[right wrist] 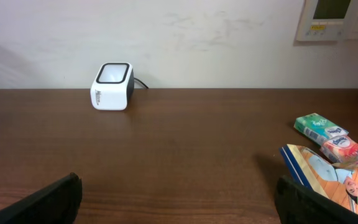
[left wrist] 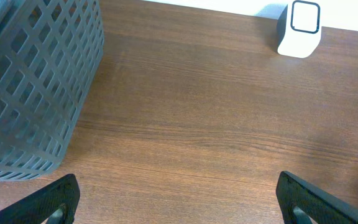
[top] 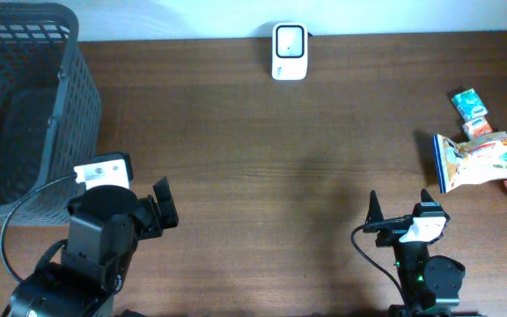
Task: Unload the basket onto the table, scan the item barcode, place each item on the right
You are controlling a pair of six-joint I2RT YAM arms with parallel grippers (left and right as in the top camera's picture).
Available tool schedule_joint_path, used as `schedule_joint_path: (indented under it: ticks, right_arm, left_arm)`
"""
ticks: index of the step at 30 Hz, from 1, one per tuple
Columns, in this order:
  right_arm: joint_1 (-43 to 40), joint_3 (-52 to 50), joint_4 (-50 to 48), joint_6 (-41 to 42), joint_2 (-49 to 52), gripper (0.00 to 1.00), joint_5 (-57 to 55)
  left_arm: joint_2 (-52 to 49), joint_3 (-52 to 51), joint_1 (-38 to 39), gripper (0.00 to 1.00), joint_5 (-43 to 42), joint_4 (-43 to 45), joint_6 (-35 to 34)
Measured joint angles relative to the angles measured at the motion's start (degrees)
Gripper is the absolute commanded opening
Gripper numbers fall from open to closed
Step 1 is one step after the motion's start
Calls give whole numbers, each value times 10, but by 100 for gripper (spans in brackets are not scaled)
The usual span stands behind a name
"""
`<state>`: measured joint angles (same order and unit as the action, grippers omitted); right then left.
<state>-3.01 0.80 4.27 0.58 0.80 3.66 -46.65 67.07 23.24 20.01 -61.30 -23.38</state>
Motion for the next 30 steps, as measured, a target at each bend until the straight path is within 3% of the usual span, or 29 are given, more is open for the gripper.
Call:
schedule_joint_path:
  ticks: [30]
  right_arm:
    - [0, 0, 0, 0, 0, 99, 1]
  left_arm:
    - [0, 0, 0, 99, 0, -12, 0]
